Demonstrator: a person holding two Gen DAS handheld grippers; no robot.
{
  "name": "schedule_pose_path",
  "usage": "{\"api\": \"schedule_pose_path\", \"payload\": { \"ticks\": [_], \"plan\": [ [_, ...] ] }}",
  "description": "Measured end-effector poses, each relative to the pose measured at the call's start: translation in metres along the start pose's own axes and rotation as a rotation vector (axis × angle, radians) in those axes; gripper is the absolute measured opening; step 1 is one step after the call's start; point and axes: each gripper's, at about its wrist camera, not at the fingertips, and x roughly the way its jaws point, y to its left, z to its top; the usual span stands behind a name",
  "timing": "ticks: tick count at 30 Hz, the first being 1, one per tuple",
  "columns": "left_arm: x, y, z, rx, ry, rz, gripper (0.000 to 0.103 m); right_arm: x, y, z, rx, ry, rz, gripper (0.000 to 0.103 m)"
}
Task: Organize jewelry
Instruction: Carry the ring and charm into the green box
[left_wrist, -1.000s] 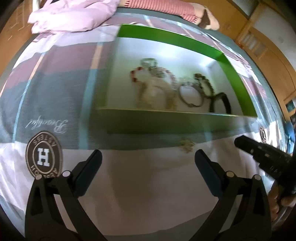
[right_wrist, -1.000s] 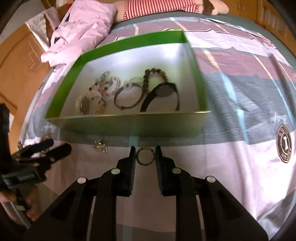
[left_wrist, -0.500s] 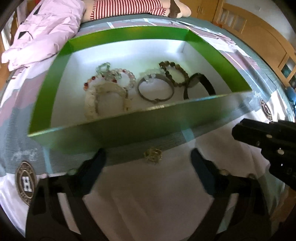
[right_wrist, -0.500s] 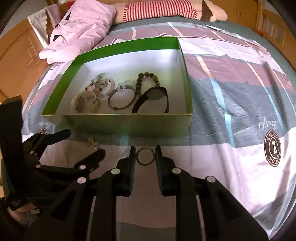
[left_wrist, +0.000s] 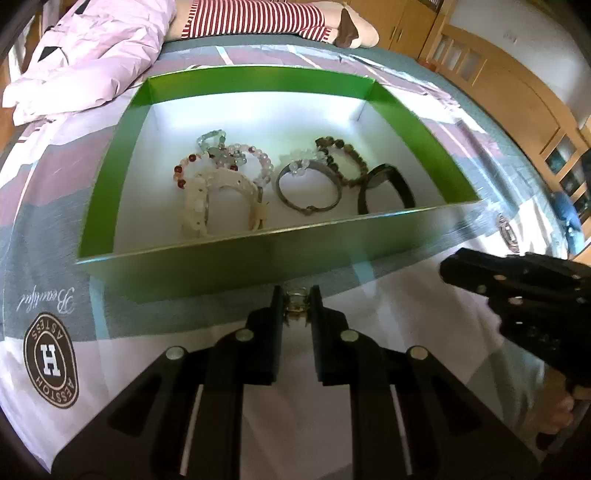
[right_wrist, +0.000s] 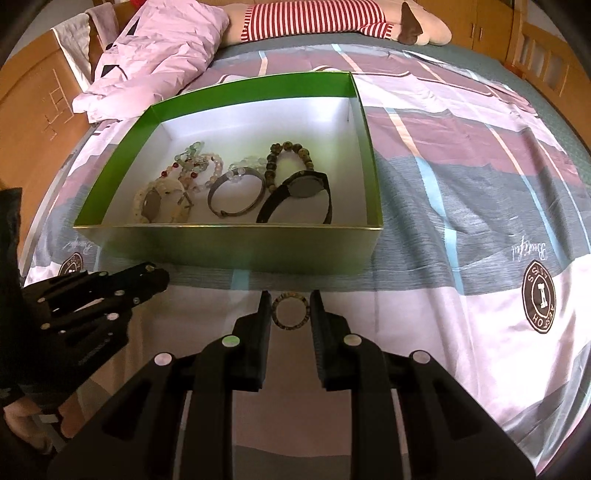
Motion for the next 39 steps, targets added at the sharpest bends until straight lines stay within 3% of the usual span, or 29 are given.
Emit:
{"api": "schedule_pose_path", "payload": {
  "ticks": [6,13,17,20,23,25,27,33,39],
  "plan": [
    [-0.036,-0.003,0.002,-0.006,-0.057,-0.019,0.013,-0.012,0.008,0.000,-0.020,-0.025,0.016,0.021],
    [-0.082,-0.009,-0.014,0.042,-0.243,0.017,0.013,-0.029,0.016,-0.002,-0.041,-0.065,0.039,0.021],
    [-0.070,-0.001,-0.030,0.053,-0.237,0.077,0.013,-0.016,0.011,-0.008,-0.012,-0.030,0.046,0.021],
    [-0.064,0.007,-0.031,0.020,-0.201,0.063,0.013,-0.010,0.009,-0.011,0.010,0.015,0.090,0.021],
    [-0.063,0.006,-0.028,0.032,-0.208,0.076,0.013,-0.018,0.011,-0.007,-0.002,-0.025,0.072,0.021],
    [-0.065,0.008,-0.027,0.015,-0.211,0.047,0.013,-0.022,0.012,-0.005,-0.009,-0.043,0.066,0.021],
    [-0.072,0.007,-0.018,0.011,-0.230,0.008,0.013,-0.026,0.009,0.005,0.001,-0.044,0.111,0.021],
    [-0.076,-0.001,0.040,0.014,-0.227,0.035,0.013,-0.043,-0.003,0.062,0.046,-0.099,0.190,0.021],
    [-0.038,0.010,0.104,-0.026,-0.130,0.015,0.013,-0.011,0.007,0.115,-0.023,-0.040,0.110,0.021]
  ]
}}
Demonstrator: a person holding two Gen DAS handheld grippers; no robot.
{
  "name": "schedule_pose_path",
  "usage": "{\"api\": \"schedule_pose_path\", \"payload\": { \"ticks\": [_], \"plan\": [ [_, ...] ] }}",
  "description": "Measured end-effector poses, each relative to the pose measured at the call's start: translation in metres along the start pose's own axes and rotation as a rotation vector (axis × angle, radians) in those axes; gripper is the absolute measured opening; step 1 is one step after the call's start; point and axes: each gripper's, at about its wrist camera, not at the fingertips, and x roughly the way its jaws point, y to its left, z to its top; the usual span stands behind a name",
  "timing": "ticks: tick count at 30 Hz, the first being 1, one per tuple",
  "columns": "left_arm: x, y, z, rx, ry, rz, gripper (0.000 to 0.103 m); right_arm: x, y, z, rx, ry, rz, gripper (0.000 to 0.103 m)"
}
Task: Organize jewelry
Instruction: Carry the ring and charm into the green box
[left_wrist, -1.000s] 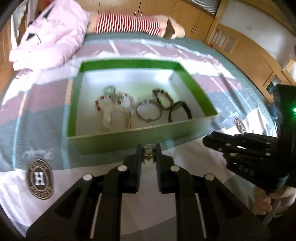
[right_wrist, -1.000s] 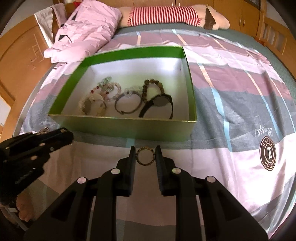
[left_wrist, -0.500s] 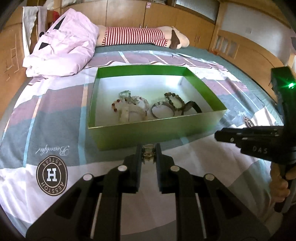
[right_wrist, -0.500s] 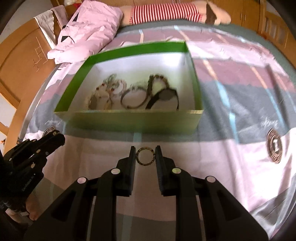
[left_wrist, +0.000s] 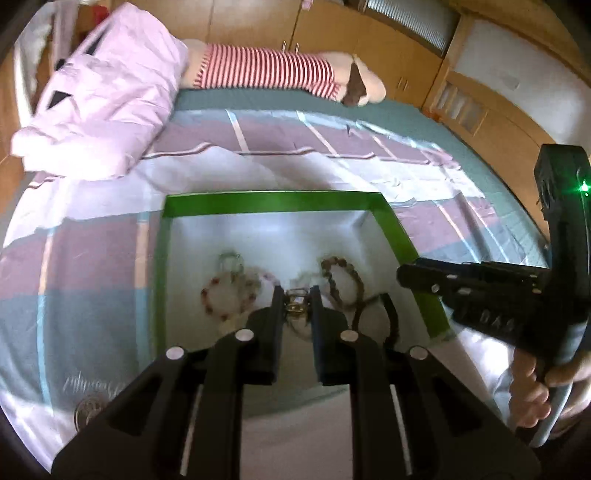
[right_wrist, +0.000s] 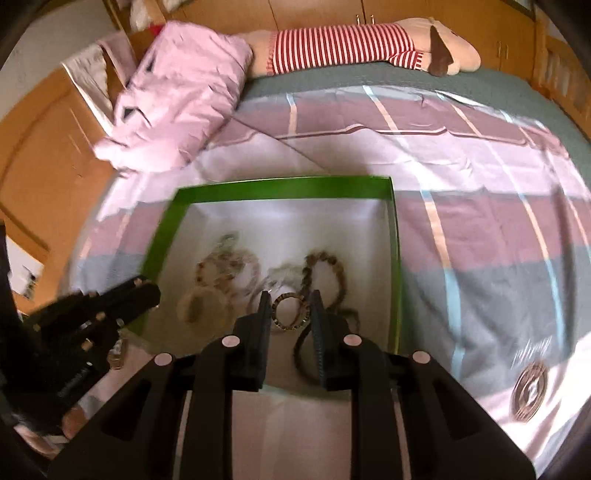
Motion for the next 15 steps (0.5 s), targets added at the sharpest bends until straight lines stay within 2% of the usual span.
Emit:
{"api": "schedule_pose_path", "payload": {
  "ticks": [4,7,15],
  "plan": [
    [0.044,-0.006,0.019,0.040,0.080,0.034,0.013,0.035,-0.008,0.021,0.023,0.064,0.016,0.021],
    [0.075,-0.006,0.029,0.035,0.131,0.032,0.013,0.056,-0.014,0.029,0.020,0.091,-0.028,0.021],
    [0.128,0.005,0.040,0.014,0.199,0.035,0.013,0.089,-0.030,0.038,0.024,0.117,-0.073,0.021]
  ]
}}
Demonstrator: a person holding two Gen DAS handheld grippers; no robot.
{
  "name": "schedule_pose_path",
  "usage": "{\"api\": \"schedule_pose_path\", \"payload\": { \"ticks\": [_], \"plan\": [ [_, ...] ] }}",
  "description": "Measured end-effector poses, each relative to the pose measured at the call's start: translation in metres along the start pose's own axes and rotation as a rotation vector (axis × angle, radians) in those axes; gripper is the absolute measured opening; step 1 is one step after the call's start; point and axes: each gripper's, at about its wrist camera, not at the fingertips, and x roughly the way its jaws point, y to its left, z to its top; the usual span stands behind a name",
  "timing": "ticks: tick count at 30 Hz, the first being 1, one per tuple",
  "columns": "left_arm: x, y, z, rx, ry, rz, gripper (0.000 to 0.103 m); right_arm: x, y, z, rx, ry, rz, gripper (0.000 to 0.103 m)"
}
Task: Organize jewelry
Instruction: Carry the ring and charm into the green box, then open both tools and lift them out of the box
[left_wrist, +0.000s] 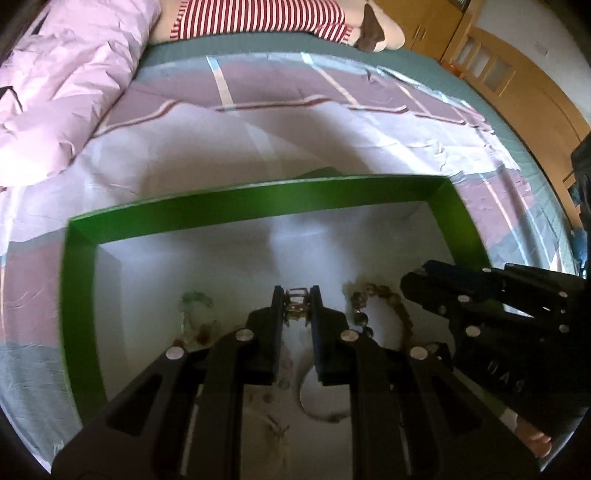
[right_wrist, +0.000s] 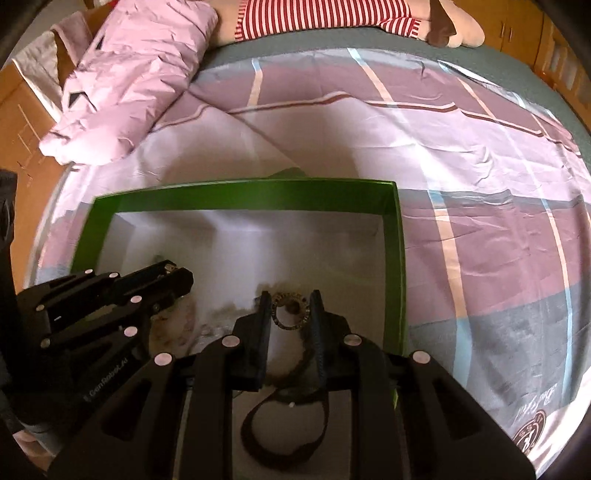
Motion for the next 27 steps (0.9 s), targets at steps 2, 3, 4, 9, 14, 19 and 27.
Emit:
{"api": "schedule_pose_path", "payload": {
  "ticks": [2,3,4,9,14,19,27],
  "plan": [
    [0.006,0.001,0.000,-0.006,0.014,0.001,0.013,0.003,0.000,0.001,-0.002,-0.016,-0.030,0.021],
    [0.007,0.002,0.001,-0.021,0.015,-0.016,0.013,0.003,0.001,0.003,-0.005,-0.018,-0.036,0.021],
    [0.006,0.004,0.002,-0.032,0.009,-0.020,0.013,0.005,0.001,0.004,-0.001,-0.019,-0.045,0.021],
    [0.012,0.004,0.002,-0.037,0.037,-0.005,0.014,0.008,0.004,0.007,-0.022,-0.028,-0.085,0.021],
    [0.016,0.014,0.001,-0.095,0.059,-0.007,0.014,0.009,0.003,0.009,0.004,-0.027,-0.092,0.021],
    [0.015,0.016,0.001,-0.110,0.057,-0.002,0.025,0.009,0.002,0.009,0.011,-0.027,-0.080,0.024],
    [-0.005,0.027,-0.002,-0.178,-0.028,0.032,0.073,0.001,0.003,0.005,0.016,-0.053,-0.052,0.045]
  ]
}}
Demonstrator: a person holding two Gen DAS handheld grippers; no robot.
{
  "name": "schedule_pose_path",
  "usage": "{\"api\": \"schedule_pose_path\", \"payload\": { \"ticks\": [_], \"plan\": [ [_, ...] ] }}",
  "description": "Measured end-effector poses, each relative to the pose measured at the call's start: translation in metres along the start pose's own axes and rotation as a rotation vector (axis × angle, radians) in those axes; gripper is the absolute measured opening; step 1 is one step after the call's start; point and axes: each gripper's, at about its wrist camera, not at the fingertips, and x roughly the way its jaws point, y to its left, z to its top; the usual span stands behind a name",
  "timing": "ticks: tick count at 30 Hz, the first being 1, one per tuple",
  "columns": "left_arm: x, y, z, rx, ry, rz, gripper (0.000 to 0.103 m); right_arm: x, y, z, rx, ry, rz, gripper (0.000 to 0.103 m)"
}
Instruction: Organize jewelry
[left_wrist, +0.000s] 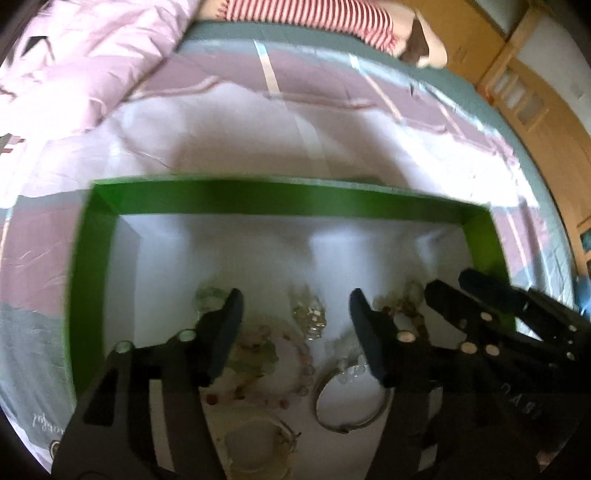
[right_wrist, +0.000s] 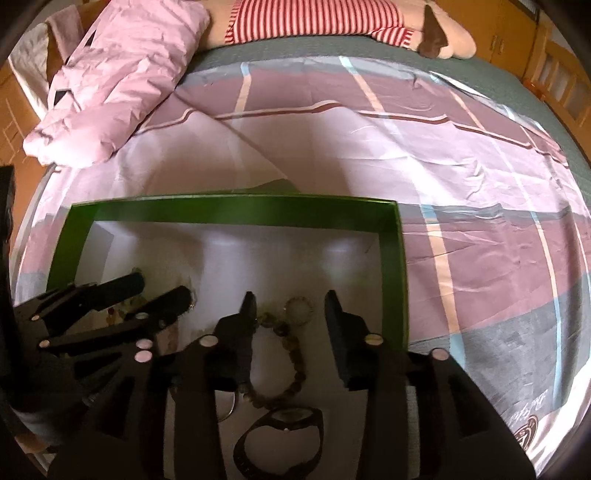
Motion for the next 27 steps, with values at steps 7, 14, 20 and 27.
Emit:
{"api": "schedule_pose_path", "payload": {
  "ticks": [7,14,20,27],
  "plan": [
    [-0.082,-0.004,-0.023,0.083,-0.215,0.159,0.101,-0.052,-0.009,-0.013,0.031,-0.131,0.072,0.076],
    [-0.171,-0.010,-0.076,0.173,-0.314,0.220,0.101,-0.134,0.008,-0.058,-0.037,-0.301,0.078,0.090],
    [-0.239,0.019,-0.163,0.143,-0.548,0.284,0.101,-0.168,0.017,-0.109,-0.039,-0.389,-0.097,0.090],
    [-0.246,0.042,-0.186,0.064,-0.508,0.211,0.101,-0.189,0.030,-0.142,-0.047,-0.423,-0.114,0.090]
  ]
}}
